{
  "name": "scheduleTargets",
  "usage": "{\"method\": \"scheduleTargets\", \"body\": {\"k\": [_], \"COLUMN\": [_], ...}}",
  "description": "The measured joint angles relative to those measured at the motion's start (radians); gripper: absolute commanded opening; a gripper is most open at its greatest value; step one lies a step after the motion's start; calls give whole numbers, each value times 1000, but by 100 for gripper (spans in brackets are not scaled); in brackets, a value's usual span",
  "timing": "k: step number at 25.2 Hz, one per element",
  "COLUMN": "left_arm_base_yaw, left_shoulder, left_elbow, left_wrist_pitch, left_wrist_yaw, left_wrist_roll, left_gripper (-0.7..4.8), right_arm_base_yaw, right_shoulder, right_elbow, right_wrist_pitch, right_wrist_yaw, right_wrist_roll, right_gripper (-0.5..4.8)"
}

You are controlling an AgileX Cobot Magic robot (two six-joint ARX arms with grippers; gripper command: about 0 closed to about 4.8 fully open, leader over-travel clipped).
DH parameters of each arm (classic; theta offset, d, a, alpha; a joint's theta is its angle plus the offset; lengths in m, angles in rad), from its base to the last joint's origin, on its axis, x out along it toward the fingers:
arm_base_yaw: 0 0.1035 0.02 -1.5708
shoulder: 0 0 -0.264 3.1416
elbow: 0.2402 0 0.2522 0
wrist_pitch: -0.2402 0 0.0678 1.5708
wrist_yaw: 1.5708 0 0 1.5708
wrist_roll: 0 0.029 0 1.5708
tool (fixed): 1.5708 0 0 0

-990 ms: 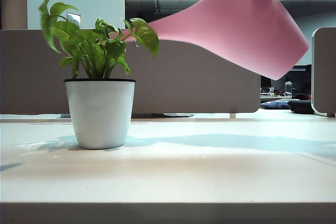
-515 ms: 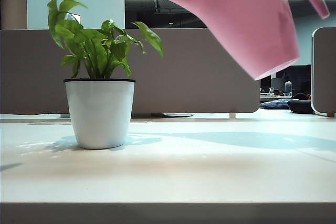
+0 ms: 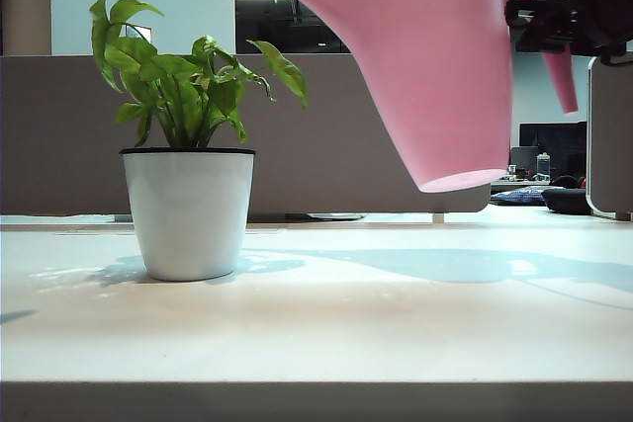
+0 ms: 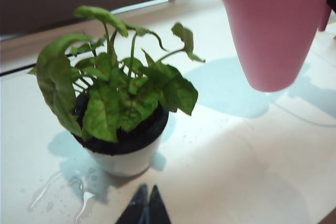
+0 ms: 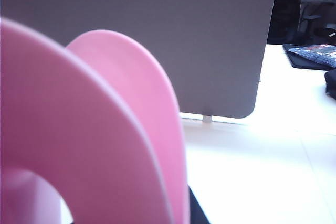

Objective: Pick up the watering can from the table, water the potted plant, and put the can back.

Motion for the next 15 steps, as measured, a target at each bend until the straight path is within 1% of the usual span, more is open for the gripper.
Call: {"method": "scheduleTargets", "body": {"k": [3, 6, 10, 12, 13, 15], "left_arm_base_yaw": [0, 0, 0, 0, 0, 0], "left_shoulder": [0, 0, 0, 0, 0, 0], "left_elbow": [0, 0, 0, 0, 0, 0], "left_wrist_pitch": [-10, -12, -11, -12, -12, -11], "left_wrist_yaw": [0, -3, -8, -11, -19, -19], "left_wrist_roll": [10, 34, 42, 43, 43, 44], "left_gripper": [-5, -5, -5, -5, -5, -5], "right_arm_base_yaw": [0, 0, 0, 0, 0, 0], "right_shoulder": [51, 117, 187, 222, 255, 283], "right_elbow": [0, 0, -9, -8, -8, -7], "right_wrist_pitch": [62, 89, 153, 229, 303, 348], "right_wrist_yaw": [0, 3, 5, 5, 4, 4], "right_wrist_roll": [14, 15, 10, 10, 12, 14], "right_gripper": [63, 62, 62, 52, 40, 40]}}
